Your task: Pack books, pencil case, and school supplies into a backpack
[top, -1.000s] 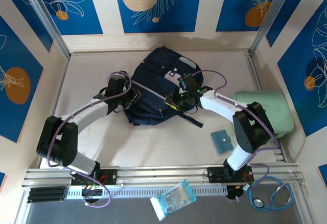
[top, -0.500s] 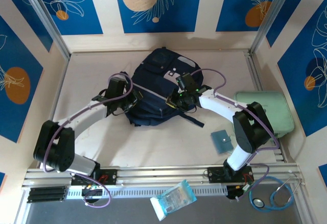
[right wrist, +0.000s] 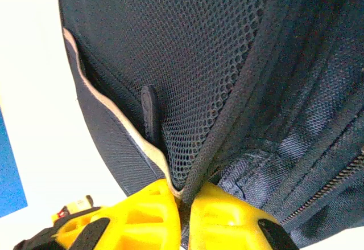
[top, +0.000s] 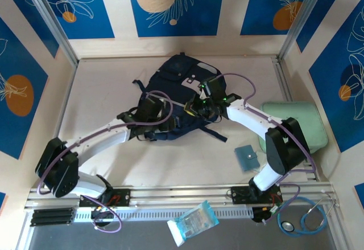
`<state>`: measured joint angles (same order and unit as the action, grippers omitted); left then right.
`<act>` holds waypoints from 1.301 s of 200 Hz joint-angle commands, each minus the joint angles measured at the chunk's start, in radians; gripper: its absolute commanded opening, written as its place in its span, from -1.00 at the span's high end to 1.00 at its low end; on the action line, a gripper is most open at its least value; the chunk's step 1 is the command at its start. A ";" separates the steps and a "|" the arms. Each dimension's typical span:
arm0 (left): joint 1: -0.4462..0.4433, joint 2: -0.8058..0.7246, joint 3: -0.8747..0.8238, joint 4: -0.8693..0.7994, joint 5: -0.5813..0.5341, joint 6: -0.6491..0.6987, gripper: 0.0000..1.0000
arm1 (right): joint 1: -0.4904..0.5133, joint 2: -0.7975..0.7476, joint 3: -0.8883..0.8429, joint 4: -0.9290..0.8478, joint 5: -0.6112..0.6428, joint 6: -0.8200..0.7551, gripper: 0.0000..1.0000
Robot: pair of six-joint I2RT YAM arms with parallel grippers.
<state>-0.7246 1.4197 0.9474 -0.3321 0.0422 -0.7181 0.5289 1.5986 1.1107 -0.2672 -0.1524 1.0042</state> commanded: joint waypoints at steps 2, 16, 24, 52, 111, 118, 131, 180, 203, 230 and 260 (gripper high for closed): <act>-0.018 0.039 0.041 0.088 0.077 0.032 0.21 | -0.012 -0.043 -0.003 0.100 -0.085 0.020 0.87; -0.027 0.053 0.059 0.085 0.074 0.047 0.31 | -0.015 -0.043 -0.005 0.100 -0.091 0.023 0.86; -0.030 0.058 0.070 0.080 0.073 0.053 0.37 | -0.015 -0.043 -0.005 0.099 -0.094 0.022 0.87; -0.038 0.053 0.084 0.076 0.064 0.063 0.45 | -0.017 -0.040 -0.008 0.100 -0.099 0.022 0.87; -0.047 0.106 0.140 0.014 -0.022 0.041 0.41 | -0.018 -0.040 -0.014 0.109 -0.107 0.030 0.87; -0.048 0.118 0.153 -0.009 -0.039 0.042 0.41 | -0.018 -0.040 -0.014 0.108 -0.108 0.030 0.87; -0.049 0.127 0.157 -0.004 -0.040 0.039 0.41 | -0.020 -0.043 -0.015 0.106 -0.109 0.028 0.87; -0.049 0.168 0.171 0.008 -0.016 0.010 0.52 | -0.026 -0.043 -0.022 0.115 -0.116 0.037 0.87; -0.048 0.170 0.166 0.004 -0.039 0.008 0.69 | -0.027 -0.047 -0.025 0.115 -0.113 0.036 0.88; -0.044 0.162 0.187 -0.034 -0.084 0.040 0.95 | -0.033 -0.051 -0.028 0.082 -0.064 0.021 0.92; 0.022 0.122 0.144 -0.073 -0.114 0.106 1.00 | -0.071 -0.077 -0.060 0.059 0.005 -0.020 0.93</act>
<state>-0.7559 1.5742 1.1061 -0.3473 -0.0063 -0.6758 0.4976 1.5845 1.0779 -0.2077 -0.2012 1.0260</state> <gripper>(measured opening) 0.051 0.062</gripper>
